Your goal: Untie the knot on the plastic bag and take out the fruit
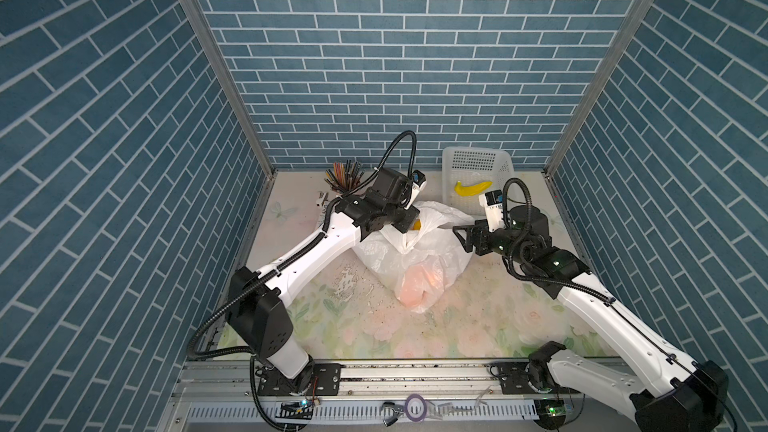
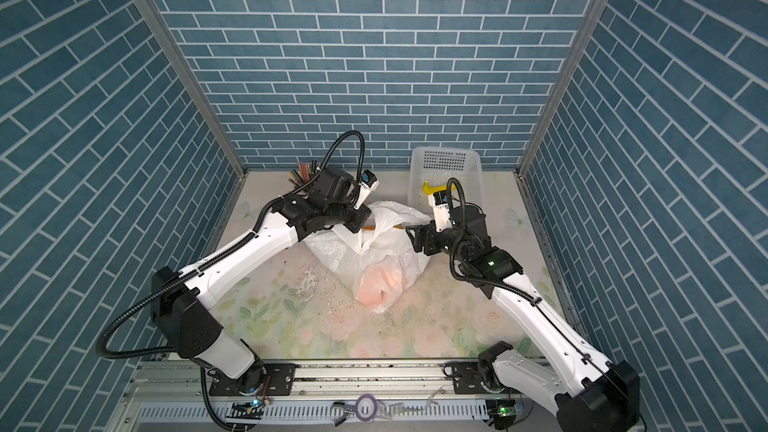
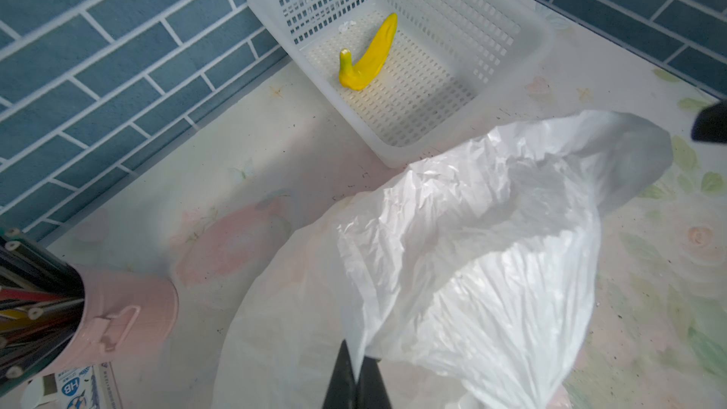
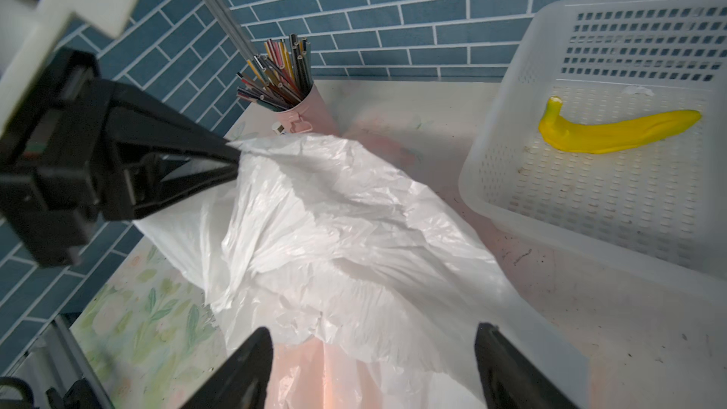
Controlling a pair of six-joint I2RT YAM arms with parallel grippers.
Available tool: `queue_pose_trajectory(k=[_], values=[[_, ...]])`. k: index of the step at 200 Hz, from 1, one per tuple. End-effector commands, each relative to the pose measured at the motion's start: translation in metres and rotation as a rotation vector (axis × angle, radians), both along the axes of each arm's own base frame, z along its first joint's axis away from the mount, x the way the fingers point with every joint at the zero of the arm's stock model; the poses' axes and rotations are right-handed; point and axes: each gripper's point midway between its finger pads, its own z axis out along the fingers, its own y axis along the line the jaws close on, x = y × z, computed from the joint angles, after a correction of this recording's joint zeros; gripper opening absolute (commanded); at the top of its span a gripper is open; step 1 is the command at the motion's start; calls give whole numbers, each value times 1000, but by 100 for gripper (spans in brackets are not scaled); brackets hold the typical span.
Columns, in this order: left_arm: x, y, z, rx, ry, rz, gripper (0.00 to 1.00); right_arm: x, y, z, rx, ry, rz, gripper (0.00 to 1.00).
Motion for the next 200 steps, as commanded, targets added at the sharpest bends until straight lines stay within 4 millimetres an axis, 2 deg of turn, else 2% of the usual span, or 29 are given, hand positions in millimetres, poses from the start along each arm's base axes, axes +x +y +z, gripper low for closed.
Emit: queue_pose_trajectory(k=[1,23,46,72,108,146,161,200], values=[[21,-3,6,-14,-18,7,0,-13,20,-3,6,-15,141,86],[31,-2,9,-13,-18,21,0,-17,29,-11,-25,-11,209,94],[35,-3,15,-28,-29,29,0,-11,38,-23,-80,-13,264,96],[35,-6,22,-59,-30,27,0,6,52,-35,-141,-23,314,98],[33,-7,19,-62,-15,23,0,31,72,-44,-164,-27,357,98],[32,-8,18,-64,-10,18,0,55,82,-58,-210,-86,360,98],[32,-8,18,-63,-10,16,0,55,89,-65,-210,-56,402,98],[34,-8,15,-55,-12,17,0,33,107,-92,-175,93,559,98]])
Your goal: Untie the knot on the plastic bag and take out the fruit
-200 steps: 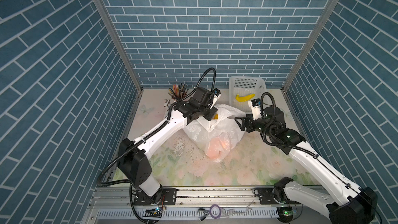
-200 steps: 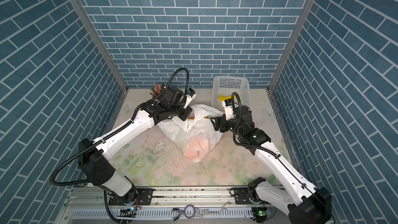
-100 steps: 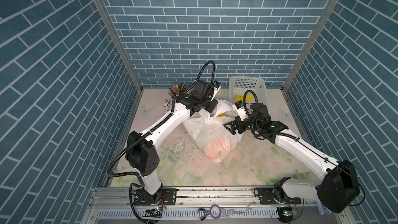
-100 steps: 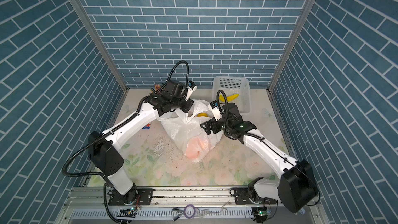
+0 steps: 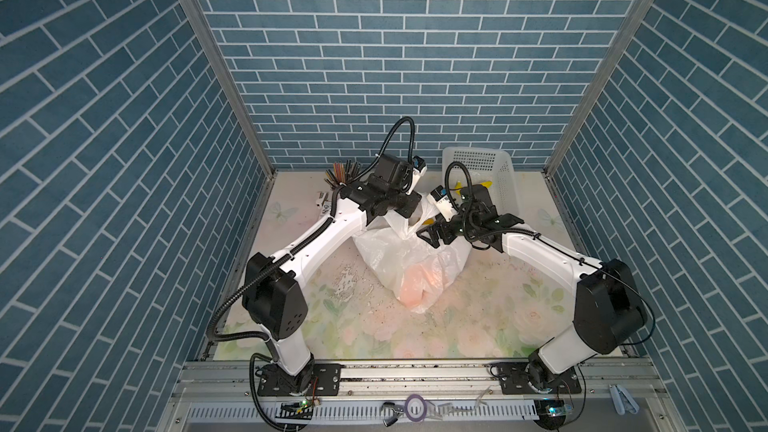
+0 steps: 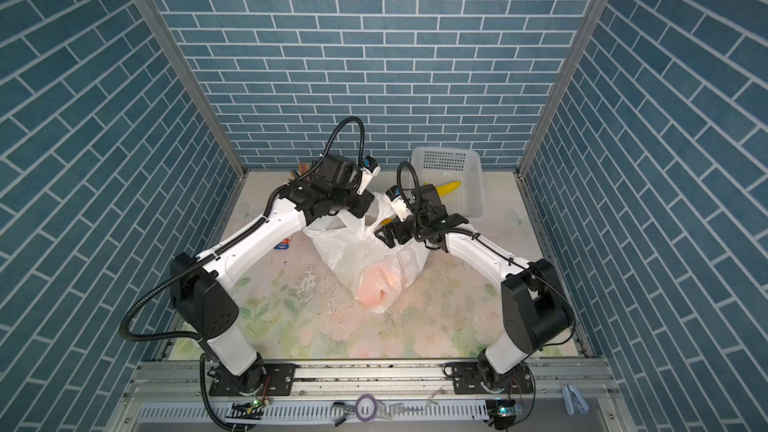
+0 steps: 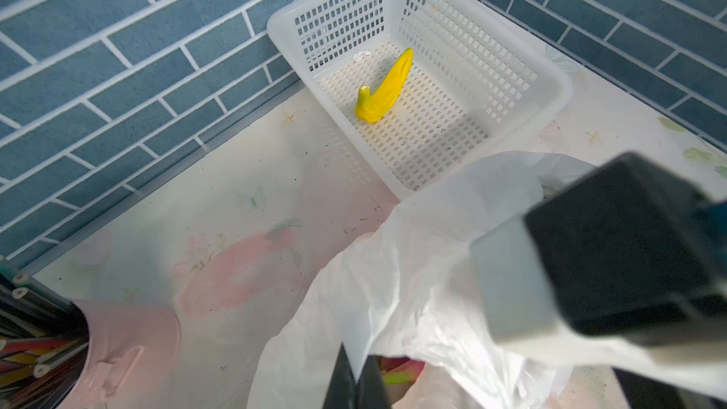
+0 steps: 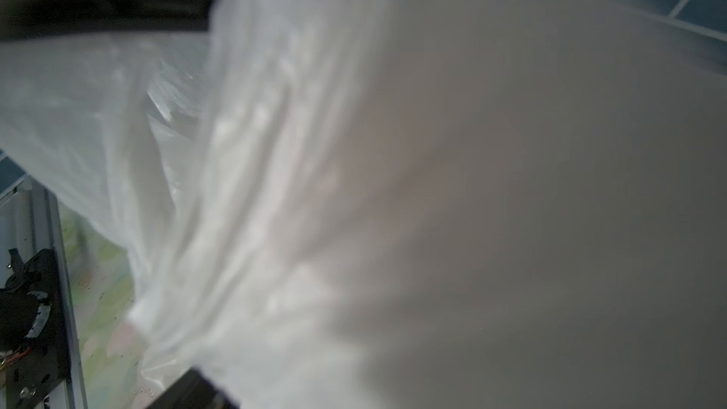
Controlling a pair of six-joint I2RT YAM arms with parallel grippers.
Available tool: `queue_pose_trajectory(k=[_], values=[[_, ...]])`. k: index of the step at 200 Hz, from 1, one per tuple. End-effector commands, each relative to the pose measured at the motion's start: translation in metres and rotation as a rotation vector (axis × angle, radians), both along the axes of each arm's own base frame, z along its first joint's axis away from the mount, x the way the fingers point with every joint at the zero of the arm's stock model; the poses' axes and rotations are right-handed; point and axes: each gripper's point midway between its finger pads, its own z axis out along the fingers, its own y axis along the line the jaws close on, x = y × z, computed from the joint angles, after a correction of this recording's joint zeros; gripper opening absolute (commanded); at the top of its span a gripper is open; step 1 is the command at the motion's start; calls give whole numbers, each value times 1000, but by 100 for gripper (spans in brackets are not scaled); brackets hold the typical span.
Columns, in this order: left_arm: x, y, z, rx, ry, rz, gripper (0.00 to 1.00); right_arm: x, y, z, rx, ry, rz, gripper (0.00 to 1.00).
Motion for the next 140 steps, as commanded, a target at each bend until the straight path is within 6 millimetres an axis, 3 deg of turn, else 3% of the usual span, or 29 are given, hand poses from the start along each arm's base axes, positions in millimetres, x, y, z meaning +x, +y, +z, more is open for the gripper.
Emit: queue_pose_trajectory(k=[1,37,56,80,140], values=[[3,-1,9,-11,-17,-1,0,-21,12,-11,-5,55,141,98],[9,2,8,-3,-21,30,0,-44,21,-26,-41,63,208,91],[11,3,9,-2,-25,40,0,-47,21,-26,-60,56,200,76],[18,4,15,-19,-58,71,0,-53,18,-15,-36,50,177,44],[57,9,40,-152,-114,188,0,-121,27,3,-3,-31,303,15]])
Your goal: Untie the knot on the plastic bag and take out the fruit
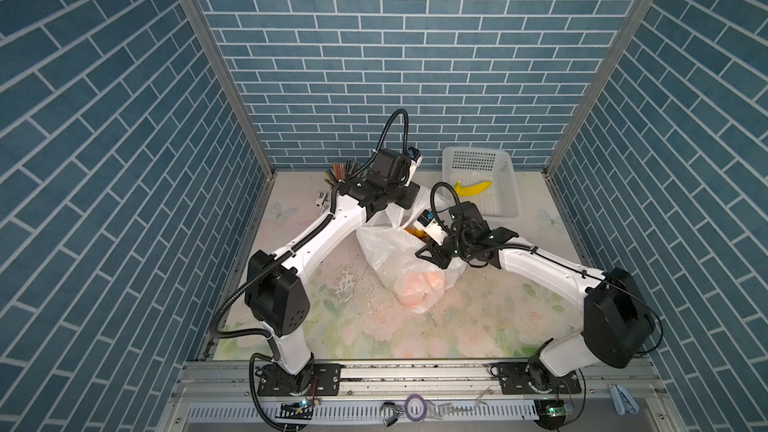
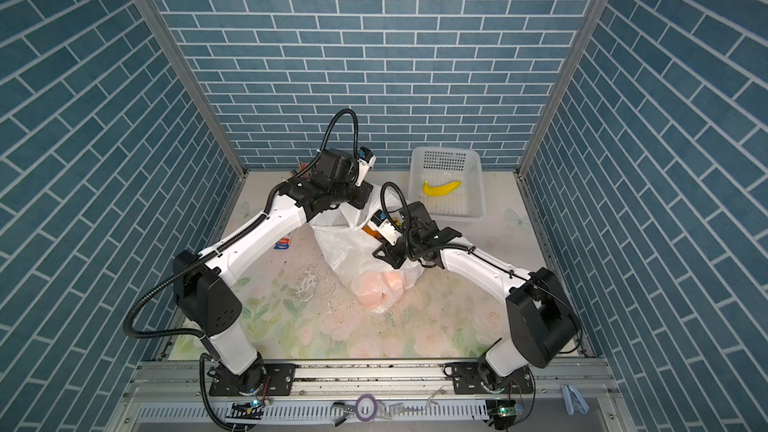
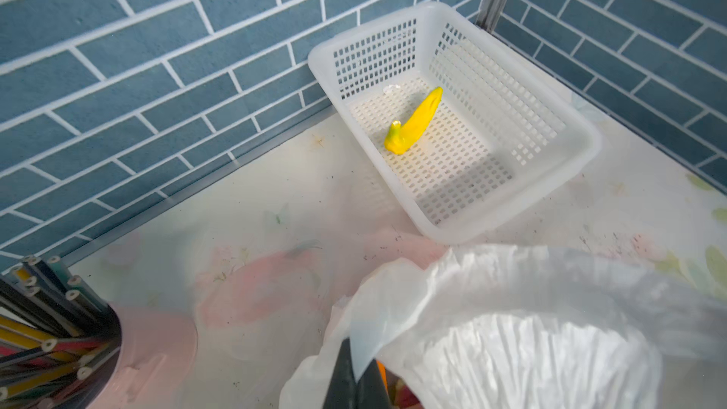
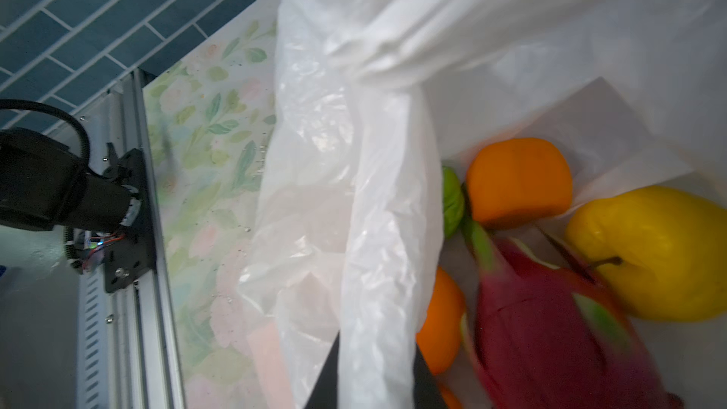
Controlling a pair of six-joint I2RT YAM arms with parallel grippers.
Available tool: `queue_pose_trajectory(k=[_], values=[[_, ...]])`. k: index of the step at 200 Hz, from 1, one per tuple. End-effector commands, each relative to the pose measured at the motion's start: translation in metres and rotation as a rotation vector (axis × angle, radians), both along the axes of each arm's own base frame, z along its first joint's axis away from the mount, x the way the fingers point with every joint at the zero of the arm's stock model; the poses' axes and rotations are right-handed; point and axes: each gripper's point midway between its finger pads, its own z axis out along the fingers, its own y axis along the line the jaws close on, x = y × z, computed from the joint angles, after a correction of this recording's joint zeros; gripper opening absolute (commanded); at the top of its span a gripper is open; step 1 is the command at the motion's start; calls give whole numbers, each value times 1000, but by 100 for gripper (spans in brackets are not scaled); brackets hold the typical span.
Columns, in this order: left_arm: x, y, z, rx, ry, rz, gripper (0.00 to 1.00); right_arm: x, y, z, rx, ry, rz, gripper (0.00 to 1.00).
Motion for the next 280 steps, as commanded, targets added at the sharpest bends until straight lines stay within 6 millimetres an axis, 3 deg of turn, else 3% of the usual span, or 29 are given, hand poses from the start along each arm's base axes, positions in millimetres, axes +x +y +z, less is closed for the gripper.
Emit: queue_pose_trajectory(k=[1,50,77,94,115,147,195,233,280], values=[[24,1,21,-78,-64,65,0,-29,8,16,30,-65,85,14],[50,2,12,-65,-71,107,0,-86,23,5,-1,-31,203,15],[60,1,1,-48,-41,109,0,-129,25,-26,-31,72,298,17],[59,-2,-3,-55,-31,99,0,-142,21,-48,-85,125,302,17],[54,-3,-5,-74,-27,89,2,-151,21,-57,-118,131,309,19],[38,0,5,-118,-41,69,24,-139,25,-44,-100,58,264,28],[4,7,21,-180,-53,40,57,-106,29,3,-18,-111,123,60],[-19,17,40,-216,-82,37,64,-87,30,44,82,-194,7,69],[-51,32,60,-290,-109,54,63,-62,24,87,259,-221,-212,70]])
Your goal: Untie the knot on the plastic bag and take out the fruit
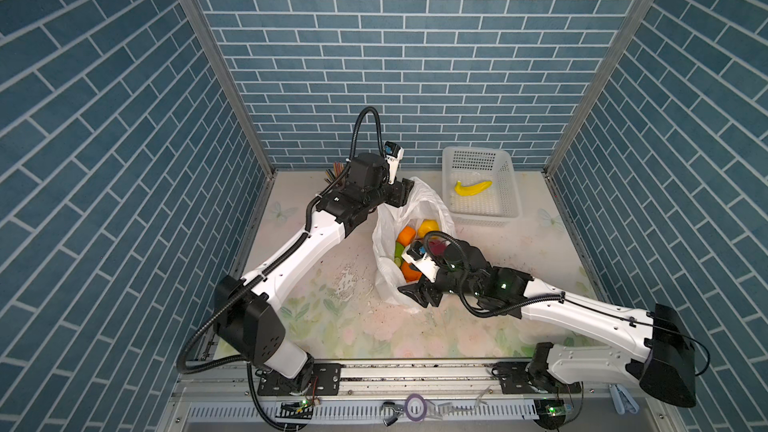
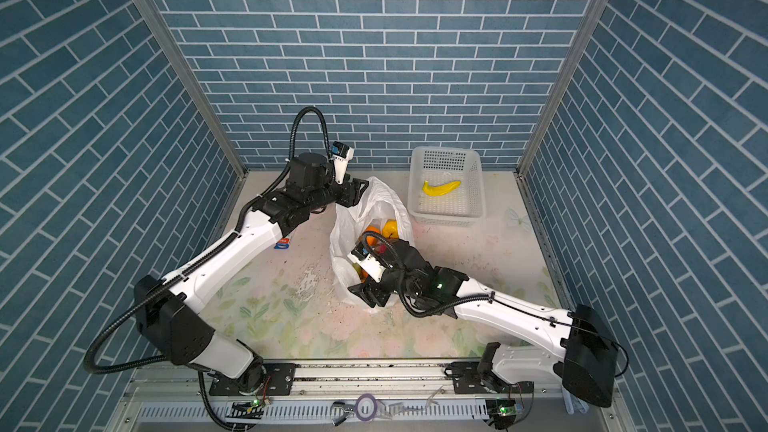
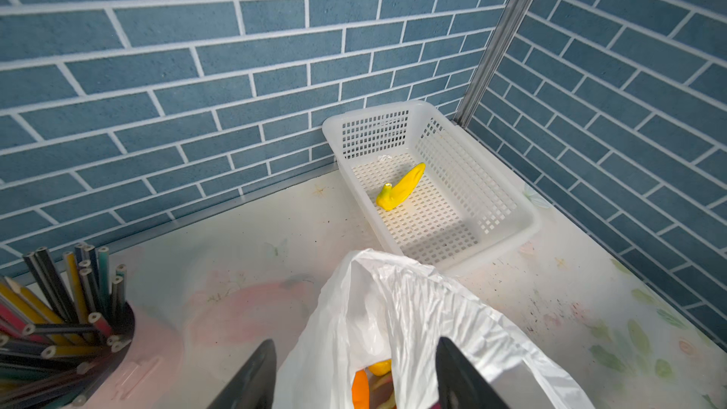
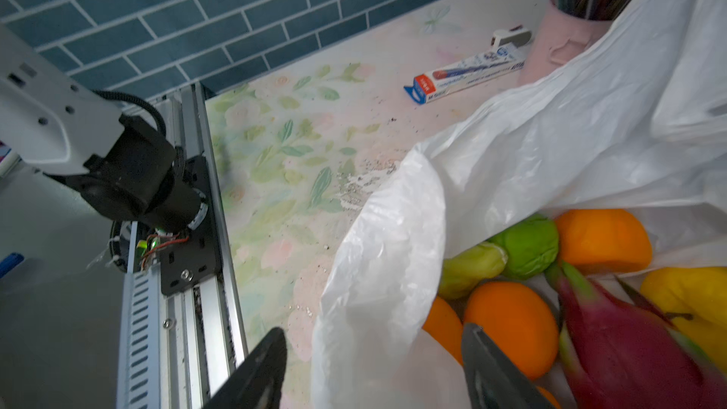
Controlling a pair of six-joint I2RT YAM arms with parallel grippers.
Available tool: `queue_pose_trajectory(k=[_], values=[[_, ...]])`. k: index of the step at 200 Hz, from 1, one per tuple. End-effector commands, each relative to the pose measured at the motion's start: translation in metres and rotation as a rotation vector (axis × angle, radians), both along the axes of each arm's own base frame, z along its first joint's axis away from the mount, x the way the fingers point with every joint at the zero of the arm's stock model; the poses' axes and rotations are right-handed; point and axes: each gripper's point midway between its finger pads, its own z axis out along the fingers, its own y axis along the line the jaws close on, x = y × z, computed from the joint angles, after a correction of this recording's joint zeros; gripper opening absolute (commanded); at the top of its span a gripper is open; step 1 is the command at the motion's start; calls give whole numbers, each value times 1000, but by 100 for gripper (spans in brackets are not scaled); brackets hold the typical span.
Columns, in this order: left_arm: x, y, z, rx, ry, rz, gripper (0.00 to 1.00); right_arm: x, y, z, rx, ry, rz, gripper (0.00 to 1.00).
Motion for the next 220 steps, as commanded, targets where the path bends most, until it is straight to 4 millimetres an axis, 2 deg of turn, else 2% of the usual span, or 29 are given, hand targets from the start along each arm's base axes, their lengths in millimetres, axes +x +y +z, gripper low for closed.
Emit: queue_pose_trajectory(k=[1,26,39,57,79,94,123,138,155,183,204,220], values=[[-18,6,14,-71,-17,14,63,21,-3,33,148,-9,-159,70],[-43,17,10,-141,12,43,60,40,-12,29,203,88,-346,66],[-55,23,5,-172,27,61,60,46,-16,15,183,150,-417,65],[-72,20,-4,-187,51,40,58,44,-16,-6,137,217,-441,64],[-87,13,-23,-139,90,9,57,21,-7,-33,72,316,-342,62],[-91,10,-40,-93,121,6,56,-6,3,-51,29,362,-225,60],[-95,7,-90,-31,218,7,54,-59,21,-79,-55,430,-14,55],[-102,1,-113,-16,271,-18,52,-77,25,-90,-82,467,54,53],[-111,-5,-136,2,318,-36,51,-84,27,-91,-84,480,85,52],[-123,-1,-165,50,369,-32,49,-72,21,-72,-34,413,27,58],[-126,6,-171,70,364,-15,49,-59,13,-54,12,354,-37,65],[-128,4,-165,53,346,-36,49,-46,3,-41,52,311,-118,68]])
